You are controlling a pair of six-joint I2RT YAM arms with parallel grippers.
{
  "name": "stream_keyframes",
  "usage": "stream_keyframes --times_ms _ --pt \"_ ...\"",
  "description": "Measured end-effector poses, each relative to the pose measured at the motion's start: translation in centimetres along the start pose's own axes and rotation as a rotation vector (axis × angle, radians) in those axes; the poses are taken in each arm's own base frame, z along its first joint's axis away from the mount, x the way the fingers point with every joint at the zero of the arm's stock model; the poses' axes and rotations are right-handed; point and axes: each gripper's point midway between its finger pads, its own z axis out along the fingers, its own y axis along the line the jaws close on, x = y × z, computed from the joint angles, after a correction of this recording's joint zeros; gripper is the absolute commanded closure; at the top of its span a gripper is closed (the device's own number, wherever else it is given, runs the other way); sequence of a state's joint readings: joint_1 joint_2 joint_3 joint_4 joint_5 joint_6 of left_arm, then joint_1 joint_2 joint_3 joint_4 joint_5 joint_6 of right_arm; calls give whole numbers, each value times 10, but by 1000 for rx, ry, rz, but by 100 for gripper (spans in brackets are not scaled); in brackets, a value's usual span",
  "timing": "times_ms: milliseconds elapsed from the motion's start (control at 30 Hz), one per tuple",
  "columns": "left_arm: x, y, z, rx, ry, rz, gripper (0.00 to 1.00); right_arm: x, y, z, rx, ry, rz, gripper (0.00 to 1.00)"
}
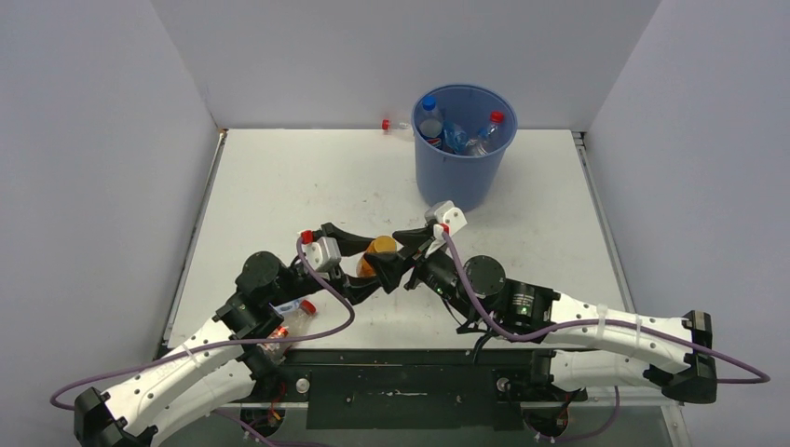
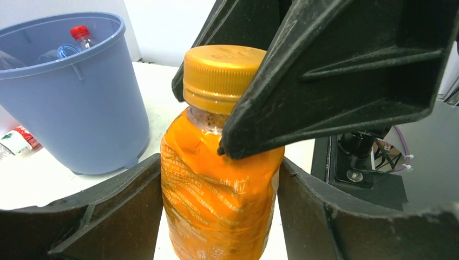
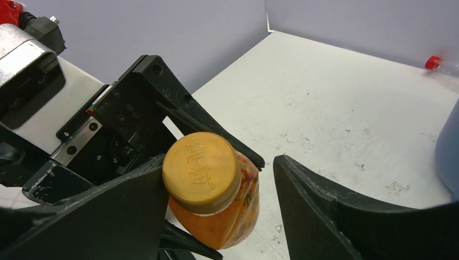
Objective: Put the plastic bottles in the bin
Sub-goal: Place the plastic bottle in the trash bin.
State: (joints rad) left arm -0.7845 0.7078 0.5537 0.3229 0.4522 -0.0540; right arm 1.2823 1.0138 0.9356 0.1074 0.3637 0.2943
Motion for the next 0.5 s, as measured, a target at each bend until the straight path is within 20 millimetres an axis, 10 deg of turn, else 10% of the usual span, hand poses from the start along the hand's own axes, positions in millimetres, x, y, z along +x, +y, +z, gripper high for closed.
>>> stream_keyframes --times_ms 233,500 --pt "7 1 0 -13 27 -8 81 5 5 7 -8 24 -18 94" --pt "7 0 -1 -20 27 -6 51 6 6 6 -8 40 -29 95"
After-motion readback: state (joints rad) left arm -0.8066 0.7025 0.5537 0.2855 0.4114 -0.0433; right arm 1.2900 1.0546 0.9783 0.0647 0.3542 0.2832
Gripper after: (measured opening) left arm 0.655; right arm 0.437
